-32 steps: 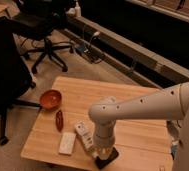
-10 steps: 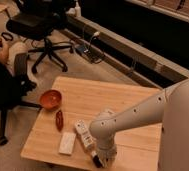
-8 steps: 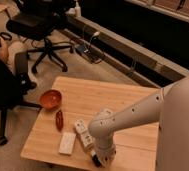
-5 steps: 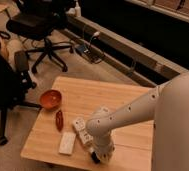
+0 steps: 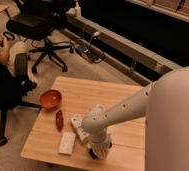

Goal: Push the eraser across the table

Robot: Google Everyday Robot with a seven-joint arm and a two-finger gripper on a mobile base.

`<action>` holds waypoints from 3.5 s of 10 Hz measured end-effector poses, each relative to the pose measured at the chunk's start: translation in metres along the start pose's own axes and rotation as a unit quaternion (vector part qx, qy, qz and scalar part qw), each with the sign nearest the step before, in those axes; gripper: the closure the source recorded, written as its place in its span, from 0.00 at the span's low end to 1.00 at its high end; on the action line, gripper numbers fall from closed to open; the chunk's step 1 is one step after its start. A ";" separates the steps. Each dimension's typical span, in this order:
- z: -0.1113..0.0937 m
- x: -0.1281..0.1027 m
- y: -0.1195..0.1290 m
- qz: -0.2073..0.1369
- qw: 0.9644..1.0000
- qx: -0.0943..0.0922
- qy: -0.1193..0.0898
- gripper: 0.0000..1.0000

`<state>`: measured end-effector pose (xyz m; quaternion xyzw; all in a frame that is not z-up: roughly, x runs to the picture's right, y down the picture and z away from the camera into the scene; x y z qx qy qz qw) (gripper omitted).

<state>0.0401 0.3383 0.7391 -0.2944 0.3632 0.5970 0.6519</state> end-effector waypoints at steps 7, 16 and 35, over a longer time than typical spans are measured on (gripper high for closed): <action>-0.012 -0.041 0.008 0.003 1.000 0.006 -0.029 1.00; -0.035 -0.110 0.039 -0.021 0.997 0.016 -0.068 1.00; -0.052 -0.174 0.069 -0.046 0.994 0.041 -0.094 0.95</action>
